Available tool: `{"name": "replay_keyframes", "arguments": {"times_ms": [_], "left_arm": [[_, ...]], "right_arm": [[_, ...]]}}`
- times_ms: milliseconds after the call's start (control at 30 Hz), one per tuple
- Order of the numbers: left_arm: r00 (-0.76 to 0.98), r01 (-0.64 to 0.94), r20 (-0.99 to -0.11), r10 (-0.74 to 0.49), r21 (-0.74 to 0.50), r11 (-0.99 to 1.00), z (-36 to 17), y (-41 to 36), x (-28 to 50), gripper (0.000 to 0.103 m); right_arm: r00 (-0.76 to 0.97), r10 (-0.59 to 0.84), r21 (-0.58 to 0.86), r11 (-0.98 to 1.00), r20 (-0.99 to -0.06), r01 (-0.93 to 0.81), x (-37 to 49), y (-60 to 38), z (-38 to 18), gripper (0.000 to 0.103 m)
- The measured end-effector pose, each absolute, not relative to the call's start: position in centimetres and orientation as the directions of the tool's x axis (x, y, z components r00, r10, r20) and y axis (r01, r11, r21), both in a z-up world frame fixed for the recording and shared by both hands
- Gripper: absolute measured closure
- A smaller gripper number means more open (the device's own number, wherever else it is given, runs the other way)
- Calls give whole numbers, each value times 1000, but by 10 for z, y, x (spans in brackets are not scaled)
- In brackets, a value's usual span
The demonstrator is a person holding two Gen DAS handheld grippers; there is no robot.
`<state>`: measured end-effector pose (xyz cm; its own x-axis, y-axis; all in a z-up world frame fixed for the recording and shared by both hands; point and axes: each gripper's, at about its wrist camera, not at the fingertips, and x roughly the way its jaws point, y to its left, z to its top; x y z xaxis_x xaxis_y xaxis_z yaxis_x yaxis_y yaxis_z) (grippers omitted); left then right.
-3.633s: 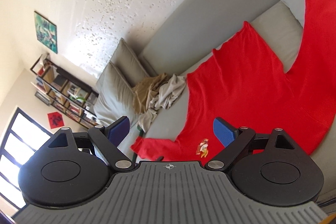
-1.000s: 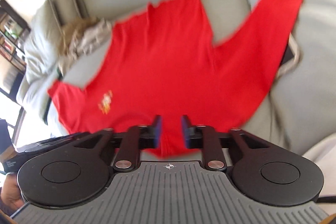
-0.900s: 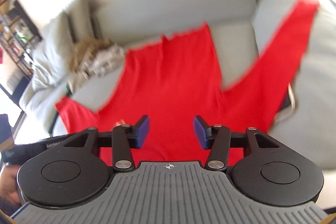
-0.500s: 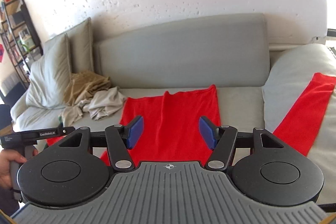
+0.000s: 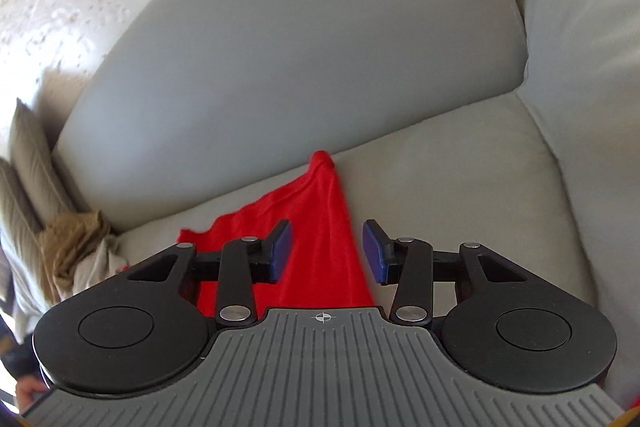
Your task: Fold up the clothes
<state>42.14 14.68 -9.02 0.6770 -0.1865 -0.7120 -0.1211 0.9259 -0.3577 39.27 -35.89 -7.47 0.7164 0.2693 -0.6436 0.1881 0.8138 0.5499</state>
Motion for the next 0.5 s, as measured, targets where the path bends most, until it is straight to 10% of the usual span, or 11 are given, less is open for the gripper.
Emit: {"name": "replay_keyframes", "arguments": {"times_ms": [233, 267, 400, 500], "left_arm": [[715, -5, -663, -220, -320, 947, -93, 127, 456, 70], [718, 6, -660, -220, -311, 951, -92, 124, 460, 100], [751, -25, -650, -115, -203, 979, -85, 118, 459, 102], [782, -86, -622, -27, -150, 985, -83, 118, 454, 101]], "right_arm": [[753, 333, 628, 766, -567, 134, 445, -366, -110, 57], [747, 345, 612, 784, -568, 103, 448, -361, -109, 57], [740, 287, 440, 898, -609, 14, 450, -337, -102, 101], [803, 135, 308, 949, -580, 64, 440, -328, -94, 101]]}}
